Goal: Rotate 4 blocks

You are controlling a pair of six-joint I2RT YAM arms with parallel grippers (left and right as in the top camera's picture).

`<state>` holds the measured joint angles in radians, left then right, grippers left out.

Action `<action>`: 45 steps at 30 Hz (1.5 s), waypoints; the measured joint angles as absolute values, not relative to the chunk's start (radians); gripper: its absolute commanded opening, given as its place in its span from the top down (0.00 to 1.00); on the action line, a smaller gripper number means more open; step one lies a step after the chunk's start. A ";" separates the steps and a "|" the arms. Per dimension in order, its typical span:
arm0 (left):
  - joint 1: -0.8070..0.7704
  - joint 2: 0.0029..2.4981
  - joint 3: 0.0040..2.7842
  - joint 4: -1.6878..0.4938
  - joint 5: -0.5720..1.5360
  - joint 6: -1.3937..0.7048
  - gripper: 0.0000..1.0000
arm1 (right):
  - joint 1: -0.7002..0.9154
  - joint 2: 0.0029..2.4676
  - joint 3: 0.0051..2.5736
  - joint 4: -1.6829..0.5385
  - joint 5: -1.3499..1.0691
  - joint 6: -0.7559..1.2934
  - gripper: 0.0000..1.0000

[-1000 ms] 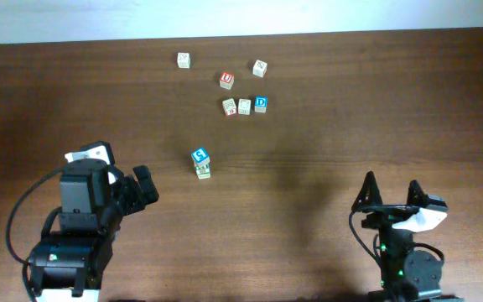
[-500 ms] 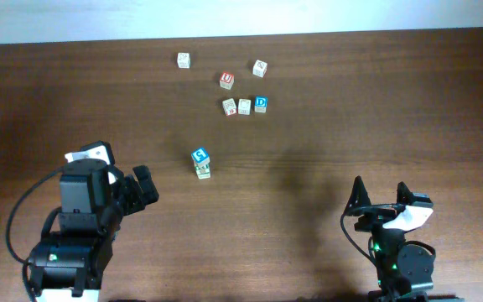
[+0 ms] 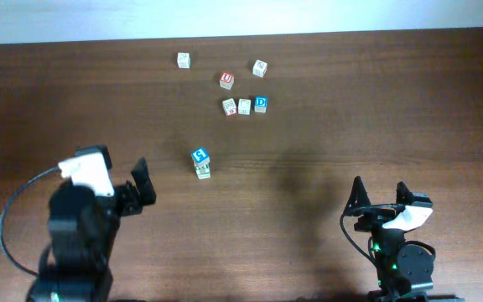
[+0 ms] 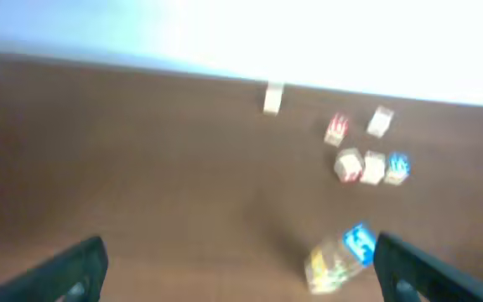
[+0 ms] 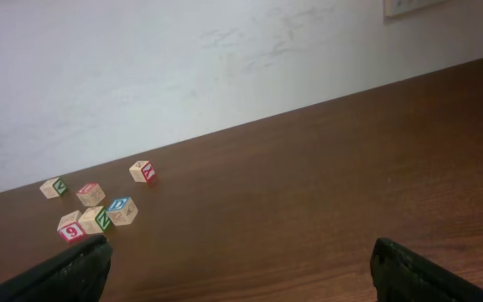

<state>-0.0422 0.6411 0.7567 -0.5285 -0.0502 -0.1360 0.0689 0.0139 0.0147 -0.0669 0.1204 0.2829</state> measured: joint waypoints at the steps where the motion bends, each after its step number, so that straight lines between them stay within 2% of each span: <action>1: -0.028 0.579 0.699 -0.472 -0.027 -0.074 0.01 | 0.069 0.014 0.015 -0.067 0.120 0.283 0.02; 7: 0.082 0.223 0.274 -0.161 0.015 0.096 0.01 | 0.069 0.013 0.015 -0.067 0.113 0.283 0.02; 12: 0.109 0.031 0.095 -0.122 0.020 0.181 0.01 | 0.069 0.012 0.015 -0.067 0.113 0.282 0.02; 17: 0.109 0.015 0.018 -0.085 0.019 0.210 0.01 | 0.069 0.012 0.015 -0.067 0.114 0.283 0.02; 45: 0.111 0.014 0.017 -0.083 0.018 0.217 0.01 | 0.069 0.012 0.015 -0.067 0.113 0.282 0.02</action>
<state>0.1112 0.0139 0.0166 -0.0826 0.0181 0.2173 0.0689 0.0120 0.0147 -0.0673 0.1135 0.2825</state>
